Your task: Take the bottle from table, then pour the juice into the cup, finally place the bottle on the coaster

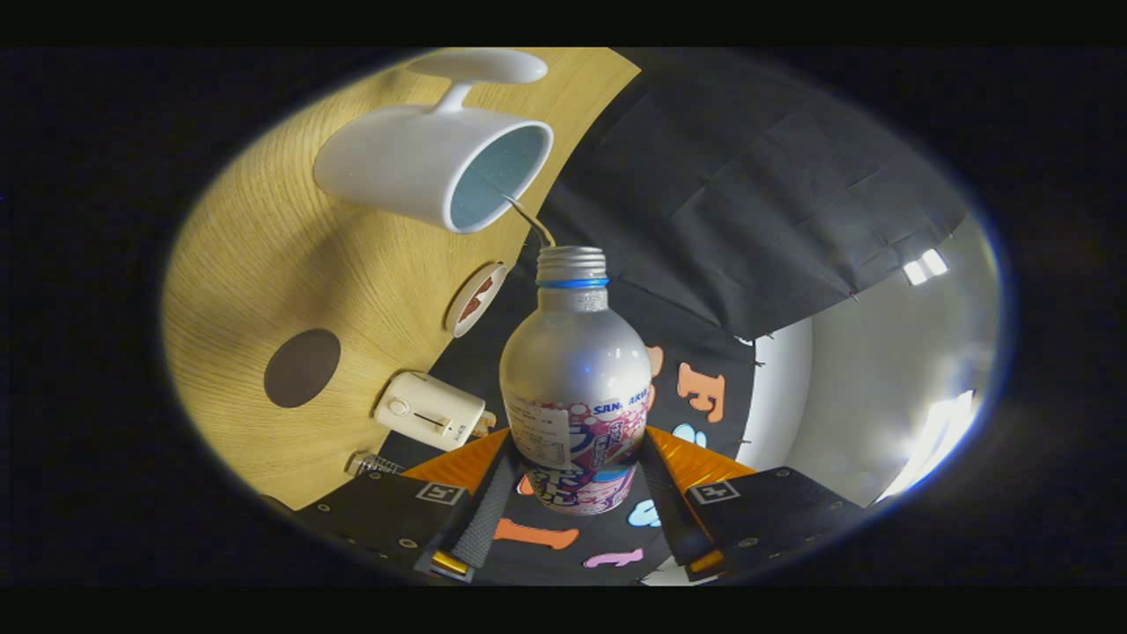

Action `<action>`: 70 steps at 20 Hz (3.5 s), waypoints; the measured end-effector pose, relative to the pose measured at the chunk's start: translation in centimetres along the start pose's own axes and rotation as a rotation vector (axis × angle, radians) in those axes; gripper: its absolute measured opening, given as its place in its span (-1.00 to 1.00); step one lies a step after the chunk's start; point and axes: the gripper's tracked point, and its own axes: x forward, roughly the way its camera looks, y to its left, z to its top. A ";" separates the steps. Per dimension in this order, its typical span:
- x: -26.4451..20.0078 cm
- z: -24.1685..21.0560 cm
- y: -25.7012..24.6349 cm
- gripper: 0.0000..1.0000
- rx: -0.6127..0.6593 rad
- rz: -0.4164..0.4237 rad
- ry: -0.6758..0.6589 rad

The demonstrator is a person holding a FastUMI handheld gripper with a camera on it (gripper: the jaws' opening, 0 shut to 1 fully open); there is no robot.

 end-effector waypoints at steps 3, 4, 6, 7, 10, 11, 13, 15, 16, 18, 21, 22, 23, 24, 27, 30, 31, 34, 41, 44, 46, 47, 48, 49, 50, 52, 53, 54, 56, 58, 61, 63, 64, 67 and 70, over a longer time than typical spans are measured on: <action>0.4 -0.2 -0.2 0.54 -0.017 -0.013 -0.011; 0.5 -0.2 -0.3 0.53 -0.022 -0.018 -0.014; 0.5 -0.2 -0.5 0.53 -0.028 -0.026 -0.016; 0.5 -0.1 -0.7 0.53 -0.033 -0.032 -0.017; 0.7 -0.1 -0.9 0.54 -0.043 -0.043 -0.022; 0.8 -0.1 -0.9 0.54 -0.044 -0.041 -0.024; 0.8 0.0 -0.6 0.54 -0.039 -0.028 -0.029; 0.8 0.1 -0.7 0.54 -0.048 -0.029 -0.032; 0.7 0.2 -0.7 0.54 -0.048 -0.028 -0.033; 0.6 0.6 -0.5 0.54 -0.045 -0.026 -0.037; 0.7 0.8 -0.4 0.54 -0.042 -0.031 -0.047; 0.8 0.9 -0.5 0.54 -0.037 -0.036 -0.049; 0.7 0.8 -0.4 0.54 -0.033 -0.031 -0.049; 0.7 0.9 -0.5 0.54 -0.032 -0.036 -0.051; 0.7 1.1 -0.2 0.54 -0.025 -0.031 -0.055; 0.3 1.6 0.2 0.54 -0.018 -0.021 -0.064; 0.3 1.7 0.2 0.54 -0.009 -0.022 -0.065; 0.2 1.6 1.2 0.54 0.039 0.000 -0.060; -0.6 2.4 4.8 0.55 0.202 0.088 -0.025; -0.9 2.4 6.0 0.55 0.347 0.133 0.014; -1.0 2.3 6.4 0.55 0.447 0.156 0.037; -1.1 2.3 6.6 0.55 0.505 0.170 0.049; -1.1 2.2 6.9 0.55 0.573 0.188 0.063; -1.0 2.0 7.2 0.55 0.649 0.210 0.075; -1.1 2.1 7.8 0.55 0.726 0.240 0.088; -1.2 2.0 7.9 0.56 0.888 0.271 0.108; -0.9 1.7 7.7 0.55 0.952 0.281 0.114; -0.5 1.3 7.3 0.56 1.005 0.282 0.122; 0.7 0.3 6.8 0.56 1.104 0.290 0.145; 1.9 -0.9 7.3 0.56 1.205 0.310 0.181; 2.0 -1.2 8.8 0.56 1.380 0.341 0.224; 2.5 -1.6 9.4 0.56 1.498 0.351 0.258; 2.8 -2.1 9.7 0.57 1.534 0.350 0.283; 3.5 -2.6 10.4 0.56 1.623 0.358 0.316; 4.1 -2.4 11.5 0.56 1.750 0.380 0.338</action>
